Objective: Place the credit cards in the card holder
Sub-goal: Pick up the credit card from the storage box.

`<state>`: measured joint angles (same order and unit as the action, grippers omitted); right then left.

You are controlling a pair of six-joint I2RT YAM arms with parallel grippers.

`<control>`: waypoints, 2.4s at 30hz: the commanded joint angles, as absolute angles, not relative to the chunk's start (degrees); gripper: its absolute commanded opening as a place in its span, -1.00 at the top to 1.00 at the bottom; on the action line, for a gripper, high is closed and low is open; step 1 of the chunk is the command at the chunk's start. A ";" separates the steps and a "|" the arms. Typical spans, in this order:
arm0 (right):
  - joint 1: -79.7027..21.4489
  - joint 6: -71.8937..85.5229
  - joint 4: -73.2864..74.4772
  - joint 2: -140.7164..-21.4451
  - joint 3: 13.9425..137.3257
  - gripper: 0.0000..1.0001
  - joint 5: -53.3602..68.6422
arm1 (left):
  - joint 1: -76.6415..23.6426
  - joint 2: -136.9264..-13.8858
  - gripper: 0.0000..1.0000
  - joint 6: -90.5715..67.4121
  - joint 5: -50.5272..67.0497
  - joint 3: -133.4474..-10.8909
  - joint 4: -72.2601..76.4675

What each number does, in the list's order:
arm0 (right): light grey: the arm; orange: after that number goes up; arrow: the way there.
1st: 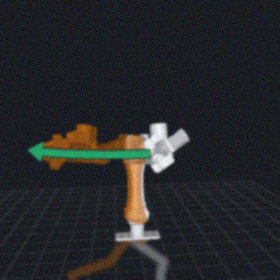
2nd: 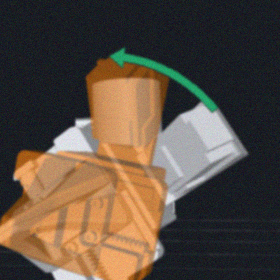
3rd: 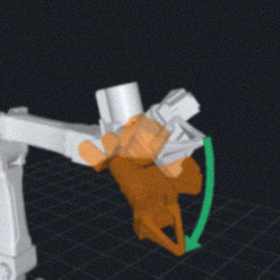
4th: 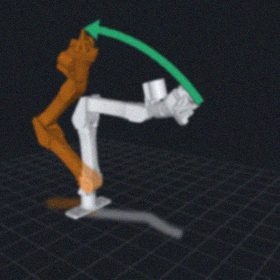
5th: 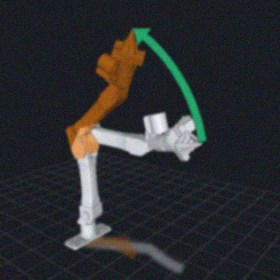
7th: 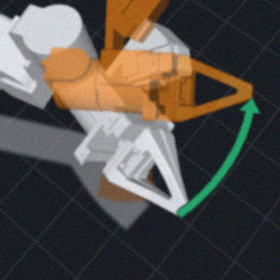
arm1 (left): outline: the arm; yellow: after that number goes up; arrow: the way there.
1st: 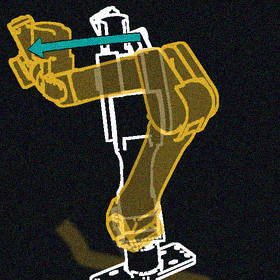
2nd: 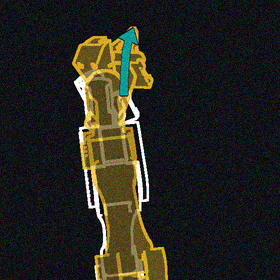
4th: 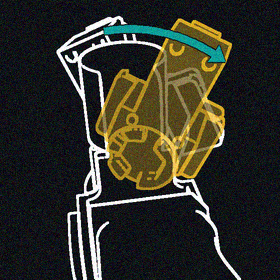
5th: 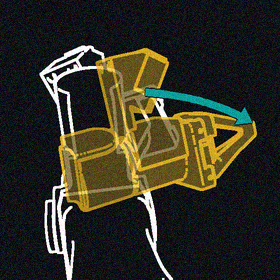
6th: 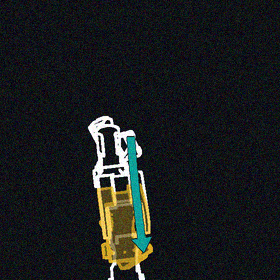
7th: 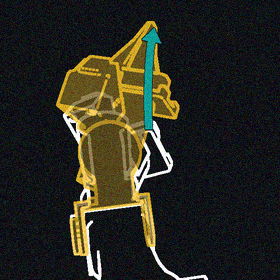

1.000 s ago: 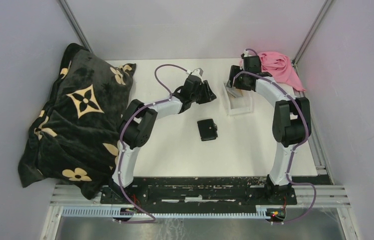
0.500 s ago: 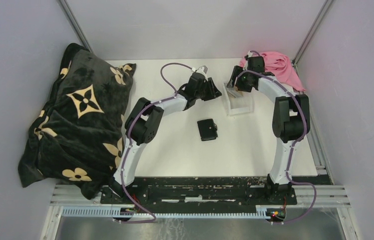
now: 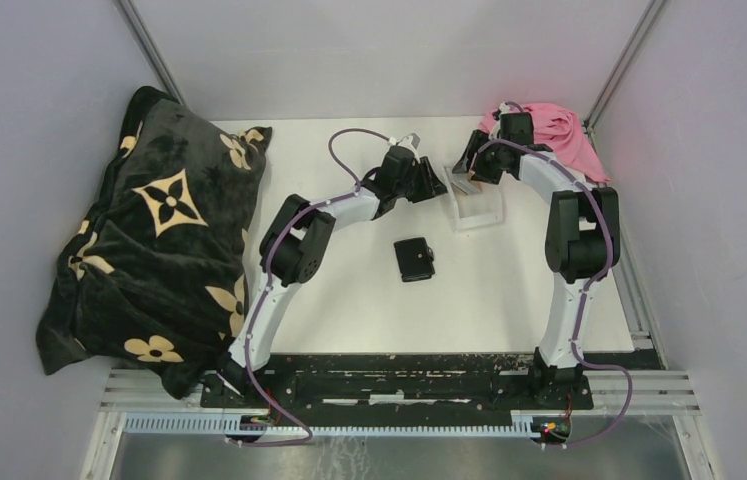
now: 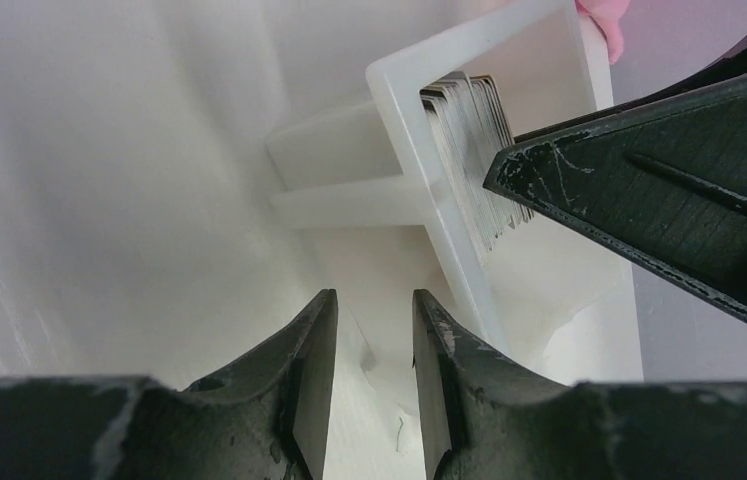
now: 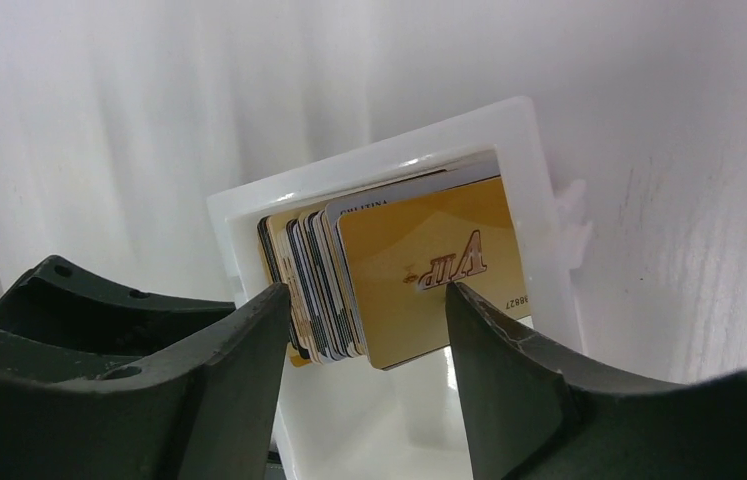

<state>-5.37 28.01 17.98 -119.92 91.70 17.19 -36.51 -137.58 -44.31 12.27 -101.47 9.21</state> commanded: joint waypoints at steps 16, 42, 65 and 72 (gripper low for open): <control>-6.01 28.35 17.97 -118.43 93.01 0.11 22.68 | -37.45 -139.24 0.21 -46.67 14.06 -106.96 10.73; -6.81 27.10 21.66 -118.57 97.63 0.25 23.91 | -37.57 -140.49 0.26 -45.78 13.36 -111.00 8.07; -12.00 16.97 28.04 -113.09 97.27 0.80 0.36 | -37.40 -139.27 0.25 -43.28 12.49 -110.38 6.98; -13.65 14.77 30.52 -113.02 98.58 0.94 -9.12 | -37.29 -138.87 0.24 -42.33 12.23 -110.23 6.51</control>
